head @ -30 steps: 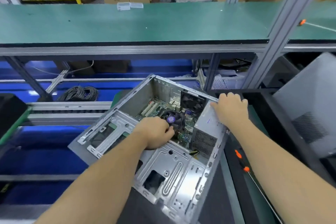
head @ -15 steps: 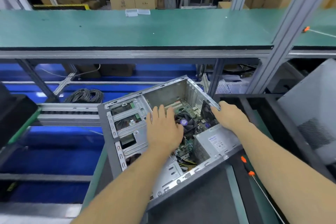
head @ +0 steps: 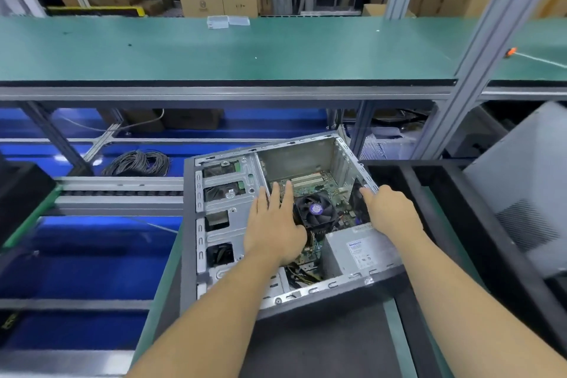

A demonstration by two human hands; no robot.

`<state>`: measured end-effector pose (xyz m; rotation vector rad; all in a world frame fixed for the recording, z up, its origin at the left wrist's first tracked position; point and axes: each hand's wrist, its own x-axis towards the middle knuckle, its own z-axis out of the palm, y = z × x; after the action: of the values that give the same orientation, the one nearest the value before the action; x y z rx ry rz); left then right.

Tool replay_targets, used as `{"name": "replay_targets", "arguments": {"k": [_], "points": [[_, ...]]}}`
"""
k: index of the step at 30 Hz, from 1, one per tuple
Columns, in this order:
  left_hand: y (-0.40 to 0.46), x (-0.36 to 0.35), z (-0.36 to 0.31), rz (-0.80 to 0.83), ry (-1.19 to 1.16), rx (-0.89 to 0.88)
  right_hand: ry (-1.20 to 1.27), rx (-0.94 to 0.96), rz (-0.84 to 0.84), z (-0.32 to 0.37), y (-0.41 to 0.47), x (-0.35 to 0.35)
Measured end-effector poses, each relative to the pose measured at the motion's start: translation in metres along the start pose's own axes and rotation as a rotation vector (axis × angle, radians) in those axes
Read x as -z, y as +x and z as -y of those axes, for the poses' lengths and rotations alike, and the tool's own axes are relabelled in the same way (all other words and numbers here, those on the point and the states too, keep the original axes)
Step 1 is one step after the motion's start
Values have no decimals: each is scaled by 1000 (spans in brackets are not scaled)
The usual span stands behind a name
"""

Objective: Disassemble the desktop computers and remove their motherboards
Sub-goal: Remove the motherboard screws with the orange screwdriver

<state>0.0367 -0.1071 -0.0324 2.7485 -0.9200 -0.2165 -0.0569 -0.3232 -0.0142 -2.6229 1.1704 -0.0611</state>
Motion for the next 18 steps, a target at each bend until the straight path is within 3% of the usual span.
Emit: {"name": "replay_targets", "arguments": {"k": [7,9,12,15,18], "points": [[53,33,42,133,147,-461,9,-103,98,-8,-68,-9],[59,38,43,152,245,-496,-67,-101,131,-8,-71,-3],[47,35,27,110,232,-324,-90,-173,-68,-6,-50,13],[20,29,6,16,141,-20,-141,-53,-311,4,-12,19],[-11,24,-6,25,55,155,-169,118,-247,13,28,20]]}}
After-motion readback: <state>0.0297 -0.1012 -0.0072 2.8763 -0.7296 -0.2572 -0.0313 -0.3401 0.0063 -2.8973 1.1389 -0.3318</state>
